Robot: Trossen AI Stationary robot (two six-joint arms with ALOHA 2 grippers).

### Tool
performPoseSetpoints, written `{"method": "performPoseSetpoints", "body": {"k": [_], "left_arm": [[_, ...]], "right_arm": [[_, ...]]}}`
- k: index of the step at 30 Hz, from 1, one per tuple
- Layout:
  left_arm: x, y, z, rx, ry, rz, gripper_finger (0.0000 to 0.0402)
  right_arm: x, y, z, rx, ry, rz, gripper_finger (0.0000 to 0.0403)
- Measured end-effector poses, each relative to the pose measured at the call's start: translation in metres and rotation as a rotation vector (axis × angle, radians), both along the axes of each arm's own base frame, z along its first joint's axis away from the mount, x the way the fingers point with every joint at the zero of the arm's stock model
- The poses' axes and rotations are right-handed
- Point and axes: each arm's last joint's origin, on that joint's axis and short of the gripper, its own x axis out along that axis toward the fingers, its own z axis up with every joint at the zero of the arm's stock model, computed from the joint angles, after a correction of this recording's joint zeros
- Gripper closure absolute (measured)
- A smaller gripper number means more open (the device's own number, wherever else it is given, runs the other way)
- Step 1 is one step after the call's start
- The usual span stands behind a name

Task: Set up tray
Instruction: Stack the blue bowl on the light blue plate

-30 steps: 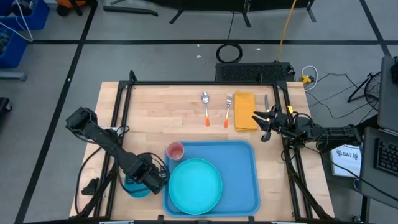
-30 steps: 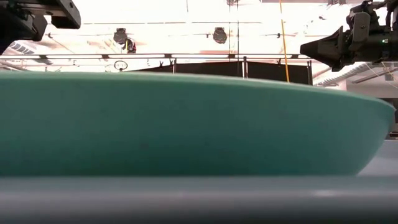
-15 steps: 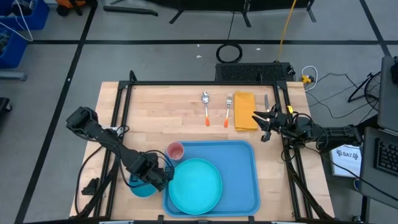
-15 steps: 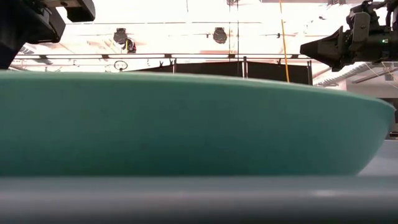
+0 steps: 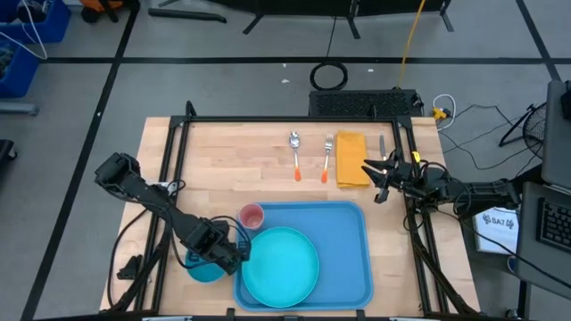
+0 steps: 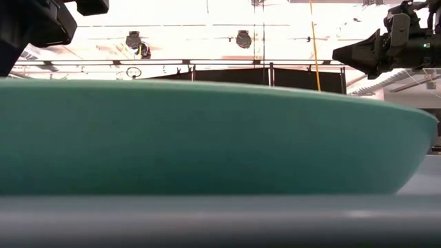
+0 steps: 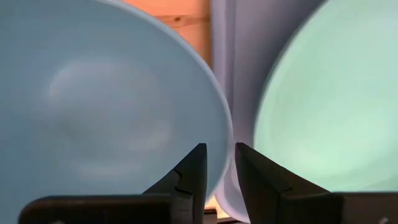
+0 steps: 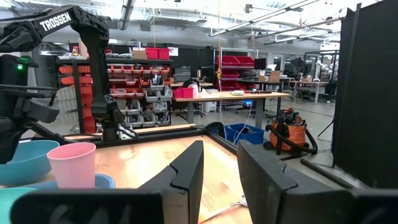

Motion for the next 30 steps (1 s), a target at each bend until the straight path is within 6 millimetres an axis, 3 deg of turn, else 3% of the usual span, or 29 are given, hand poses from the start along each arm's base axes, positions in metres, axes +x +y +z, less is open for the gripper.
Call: {"method": "performPoseSetpoints", "body": {"k": [17,30], "left_arm": [[0.001,0.000,-0.002,0.025,-0.012,-0.001,0.0314],[-0.002,0.002,-0.025,0.003,-0.035,-0.009,0.0314]], "right_arm": [[0.000,0.000,0.000,0.000,0.000,0.000,0.0314],[0.000,0.000,0.000,0.000,0.000,0.000,0.0314]]}}
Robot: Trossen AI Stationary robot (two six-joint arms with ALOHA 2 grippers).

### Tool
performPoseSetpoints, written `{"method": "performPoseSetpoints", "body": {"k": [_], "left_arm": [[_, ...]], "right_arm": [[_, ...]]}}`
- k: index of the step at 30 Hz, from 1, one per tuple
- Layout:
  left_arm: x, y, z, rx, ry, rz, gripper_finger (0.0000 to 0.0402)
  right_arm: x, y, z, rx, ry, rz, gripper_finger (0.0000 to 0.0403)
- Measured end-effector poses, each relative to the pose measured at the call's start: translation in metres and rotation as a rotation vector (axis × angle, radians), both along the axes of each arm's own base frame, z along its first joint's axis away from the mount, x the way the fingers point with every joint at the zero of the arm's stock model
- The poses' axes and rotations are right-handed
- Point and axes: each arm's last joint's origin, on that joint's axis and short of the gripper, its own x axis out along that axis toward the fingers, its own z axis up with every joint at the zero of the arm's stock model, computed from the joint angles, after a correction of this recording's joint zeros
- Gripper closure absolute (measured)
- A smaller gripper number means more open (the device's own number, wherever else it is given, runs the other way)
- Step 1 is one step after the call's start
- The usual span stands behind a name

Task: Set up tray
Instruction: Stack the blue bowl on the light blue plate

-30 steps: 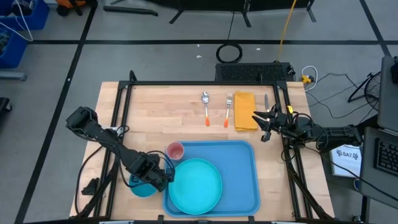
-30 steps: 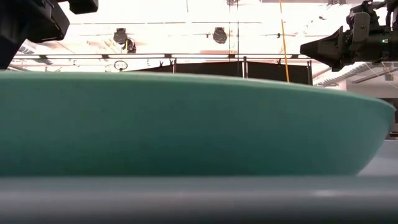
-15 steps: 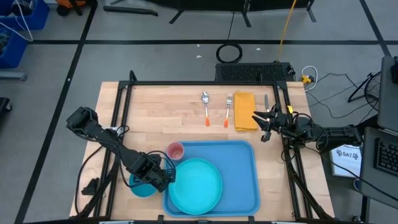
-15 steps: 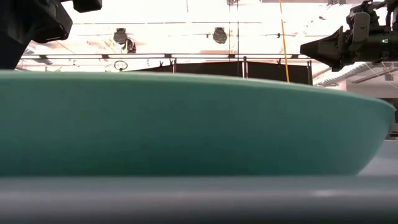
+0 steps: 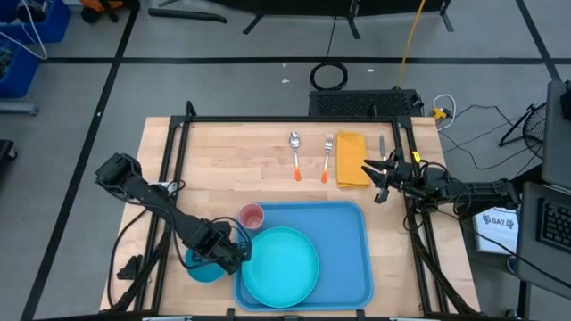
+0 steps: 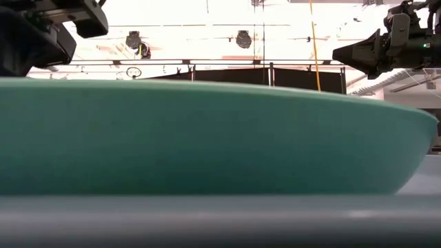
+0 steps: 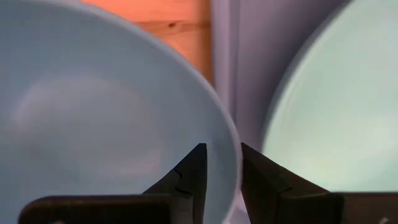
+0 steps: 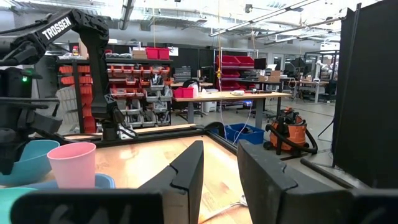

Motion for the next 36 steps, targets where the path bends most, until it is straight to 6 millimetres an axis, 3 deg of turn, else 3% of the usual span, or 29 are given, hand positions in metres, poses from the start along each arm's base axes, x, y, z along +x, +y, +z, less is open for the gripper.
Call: {"method": "performPoseSetpoints", "body": {"k": [4,9,16,26,31,36], "left_arm": [[-0.001,0.001,-0.001,0.041,-0.018,-0.070,0.0319],[-0.002,0.004,0.000,0.103,-0.034,-0.085,0.0384],[-0.003,0.001,0.003,0.139,-0.053,-0.159,0.0387],[0.014,-0.019,0.061,0.280,-0.288,-0.346,0.0393],[0.009,-0.026,0.074,0.280,-0.278,-0.395,0.0393],[0.019,-0.027,0.091,0.332,-0.392,-0.508,0.0393]], "right_arm": [[0.000,0.000,0.000,0.000,0.000,0.000,0.0314],[0.000,0.000,0.000,0.000,0.000,0.000,0.0314],[0.000,0.000,0.000,0.000,0.000,0.000,0.0314],[0.000,0.000,-0.001,0.000,0.008,0.000,0.0314],[0.000,0.000,-0.001,0.000,0.008,0.000,0.0314],[0.000,0.000,-0.001,0.000,0.008,-0.001,0.0314]]}}
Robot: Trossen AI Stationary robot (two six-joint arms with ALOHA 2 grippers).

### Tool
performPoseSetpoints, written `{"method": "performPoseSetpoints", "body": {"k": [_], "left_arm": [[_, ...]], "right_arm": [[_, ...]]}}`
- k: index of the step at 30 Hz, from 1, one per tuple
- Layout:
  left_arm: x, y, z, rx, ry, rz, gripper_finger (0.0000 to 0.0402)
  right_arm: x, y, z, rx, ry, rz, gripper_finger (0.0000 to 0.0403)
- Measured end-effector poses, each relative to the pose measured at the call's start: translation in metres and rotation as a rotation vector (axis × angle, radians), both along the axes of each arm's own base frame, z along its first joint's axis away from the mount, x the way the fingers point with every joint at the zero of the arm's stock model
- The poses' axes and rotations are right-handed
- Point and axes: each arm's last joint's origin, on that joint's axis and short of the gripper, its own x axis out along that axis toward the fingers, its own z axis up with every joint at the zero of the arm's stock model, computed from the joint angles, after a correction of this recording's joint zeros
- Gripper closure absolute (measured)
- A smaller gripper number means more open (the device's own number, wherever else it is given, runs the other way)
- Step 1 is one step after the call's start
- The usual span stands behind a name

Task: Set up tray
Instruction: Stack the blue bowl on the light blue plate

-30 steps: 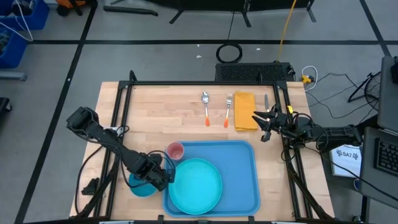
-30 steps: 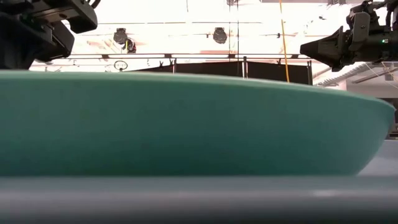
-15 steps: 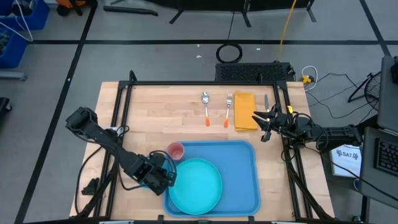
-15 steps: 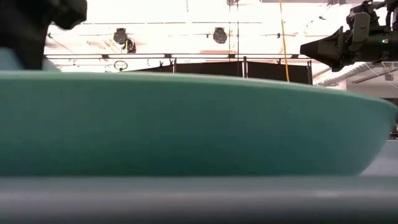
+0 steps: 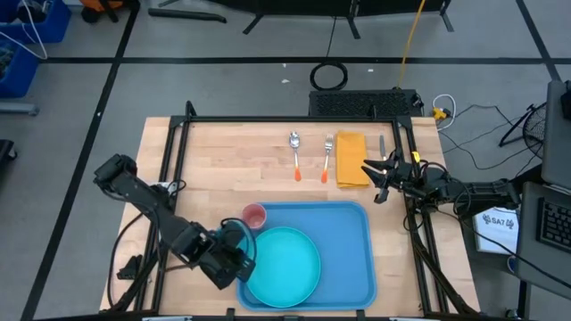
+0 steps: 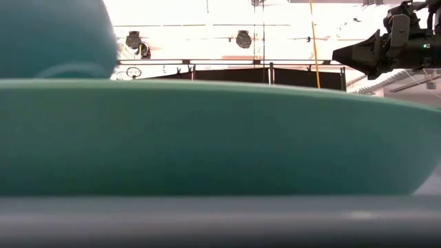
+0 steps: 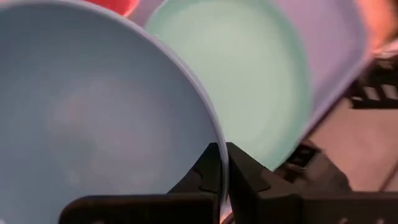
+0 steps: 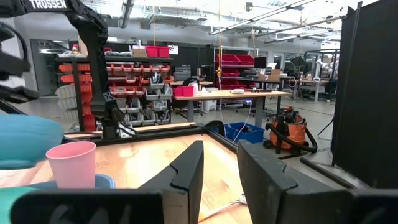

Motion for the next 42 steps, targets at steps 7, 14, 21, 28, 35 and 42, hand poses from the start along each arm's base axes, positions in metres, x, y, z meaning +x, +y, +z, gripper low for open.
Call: {"method": "performPoseSetpoints", "body": {"k": [7,14,21,28,35,42], "left_arm": [[0.024,0.008,0.016,0.047,-0.158,-0.212,0.0393],[0.047,0.018,-0.001,0.168,-0.132,-0.445,0.0393],[0.068,0.015,-0.017,0.150,-0.175,-0.619,0.0393],[0.065,0.006,-0.019,0.146,-0.173,-0.666,0.0393],[0.070,-0.011,-0.040,0.128,-0.156,-0.743,0.0393],[0.082,-0.022,-0.057,0.129,-0.096,-0.820,0.0393]], "right_arm": [[0.000,0.000,0.000,0.000,0.000,0.000,0.0314],[0.000,0.000,0.000,0.000,0.000,-0.001,0.0314],[0.000,0.000,0.001,0.029,-0.020,0.004,0.0314],[0.000,0.000,0.000,0.023,-0.014,0.002,0.0314],[0.000,0.000,0.000,0.023,-0.014,0.001,0.0314],[0.000,0.000,0.000,0.024,-0.011,0.000,0.0314]]}}
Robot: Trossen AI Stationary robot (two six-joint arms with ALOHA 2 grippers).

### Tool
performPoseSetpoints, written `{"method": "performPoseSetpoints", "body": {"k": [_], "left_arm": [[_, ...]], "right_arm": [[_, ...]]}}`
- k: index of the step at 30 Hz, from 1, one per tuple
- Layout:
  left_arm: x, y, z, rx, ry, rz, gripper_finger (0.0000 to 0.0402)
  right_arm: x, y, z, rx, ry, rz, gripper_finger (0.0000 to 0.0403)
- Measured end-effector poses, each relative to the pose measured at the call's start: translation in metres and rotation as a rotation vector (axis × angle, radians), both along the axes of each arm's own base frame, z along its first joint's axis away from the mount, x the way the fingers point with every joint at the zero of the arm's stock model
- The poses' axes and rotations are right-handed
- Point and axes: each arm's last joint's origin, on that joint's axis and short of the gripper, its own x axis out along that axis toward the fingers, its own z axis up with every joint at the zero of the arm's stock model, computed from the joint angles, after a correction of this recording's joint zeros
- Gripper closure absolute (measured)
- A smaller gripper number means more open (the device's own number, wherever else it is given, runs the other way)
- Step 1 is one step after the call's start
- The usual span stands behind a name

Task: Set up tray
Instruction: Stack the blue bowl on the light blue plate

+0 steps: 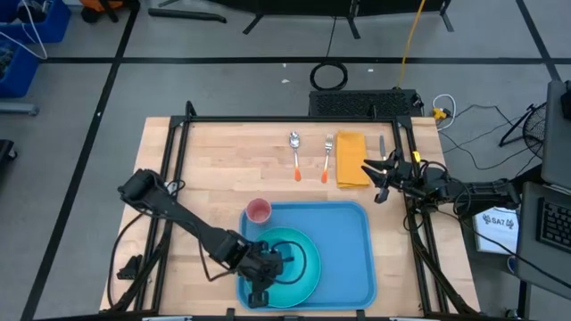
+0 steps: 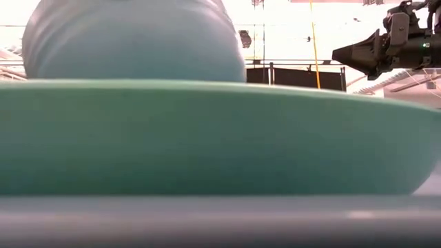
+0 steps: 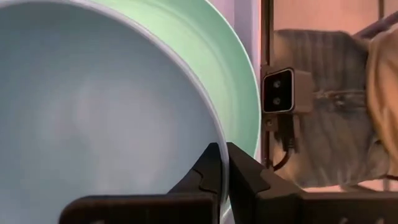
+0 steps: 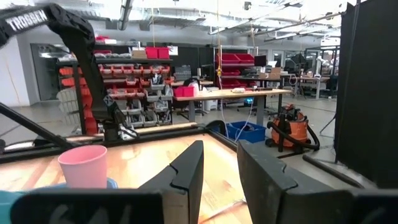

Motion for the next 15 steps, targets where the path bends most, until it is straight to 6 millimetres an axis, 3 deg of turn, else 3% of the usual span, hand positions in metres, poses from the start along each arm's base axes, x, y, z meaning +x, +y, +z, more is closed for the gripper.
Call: {"method": "performPoseSetpoints", "body": {"k": [8,15], "left_arm": [[0.010,-0.008,-0.024,0.013,0.058,-0.061,0.0393],[0.011,-0.007,-0.026,-0.013,0.076,-0.029,0.0392]], "right_arm": [[0.000,0.000,-0.001,0.000,0.007,0.000,0.0314],[0.000,0.000,0.000,0.000,0.005,0.000,0.0314]]}}
